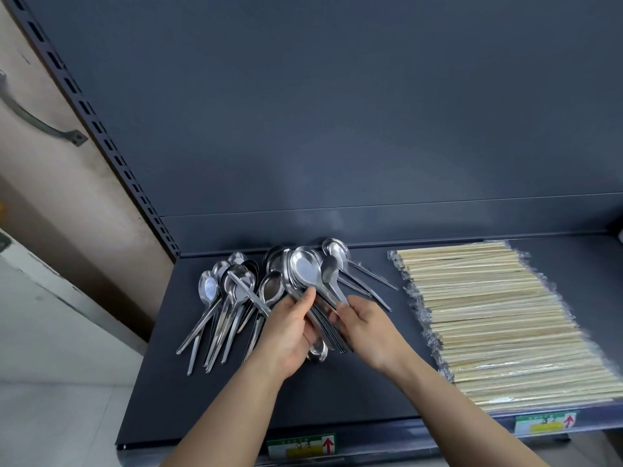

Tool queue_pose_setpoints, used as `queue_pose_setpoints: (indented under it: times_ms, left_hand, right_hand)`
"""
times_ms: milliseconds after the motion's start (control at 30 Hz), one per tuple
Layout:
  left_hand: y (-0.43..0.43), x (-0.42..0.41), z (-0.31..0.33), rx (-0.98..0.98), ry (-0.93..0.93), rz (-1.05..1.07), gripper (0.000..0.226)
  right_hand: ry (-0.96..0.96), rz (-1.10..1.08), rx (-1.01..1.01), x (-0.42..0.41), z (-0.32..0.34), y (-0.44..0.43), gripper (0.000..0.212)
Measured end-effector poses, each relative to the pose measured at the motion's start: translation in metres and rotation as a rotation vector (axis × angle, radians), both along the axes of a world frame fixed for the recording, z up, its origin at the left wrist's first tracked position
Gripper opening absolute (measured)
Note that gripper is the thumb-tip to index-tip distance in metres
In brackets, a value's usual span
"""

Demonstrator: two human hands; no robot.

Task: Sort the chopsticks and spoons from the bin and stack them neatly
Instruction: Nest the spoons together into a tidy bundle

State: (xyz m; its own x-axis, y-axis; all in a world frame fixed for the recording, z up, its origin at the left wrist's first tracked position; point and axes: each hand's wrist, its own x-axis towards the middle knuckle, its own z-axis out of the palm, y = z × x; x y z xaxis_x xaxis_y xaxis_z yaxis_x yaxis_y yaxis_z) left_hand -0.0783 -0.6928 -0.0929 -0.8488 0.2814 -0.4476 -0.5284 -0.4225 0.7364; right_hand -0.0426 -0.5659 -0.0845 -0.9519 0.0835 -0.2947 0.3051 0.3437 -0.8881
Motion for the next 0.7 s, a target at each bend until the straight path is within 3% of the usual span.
queue_pose_setpoints:
  times_ms: [300,433,533,700]
  left_hand:
    - [-0.006,0.000,-0.003,0.036,-0.035,0.111,0.017]
    - [-0.006,0.005,-0.002,-0.102,0.006,0.024,0.019]
    - [-0.007,0.005,-0.002,-0.075,0.004,0.005,0.024]
    - [-0.005,0.001,0.002,-0.027,0.024,0.002,0.025]
  right_hand:
    - [0.240,0.069,0.667,0.008,0.000,-0.005,0.026]
    - [0.303,0.182,0.588,0.006,-0.005,-0.014,0.031]
    - [0.307,0.204,0.468,0.004,-0.011,-0.013,0.045]
    - [0.451,0.177,0.360,0.004,-0.011,-0.007,0.040]
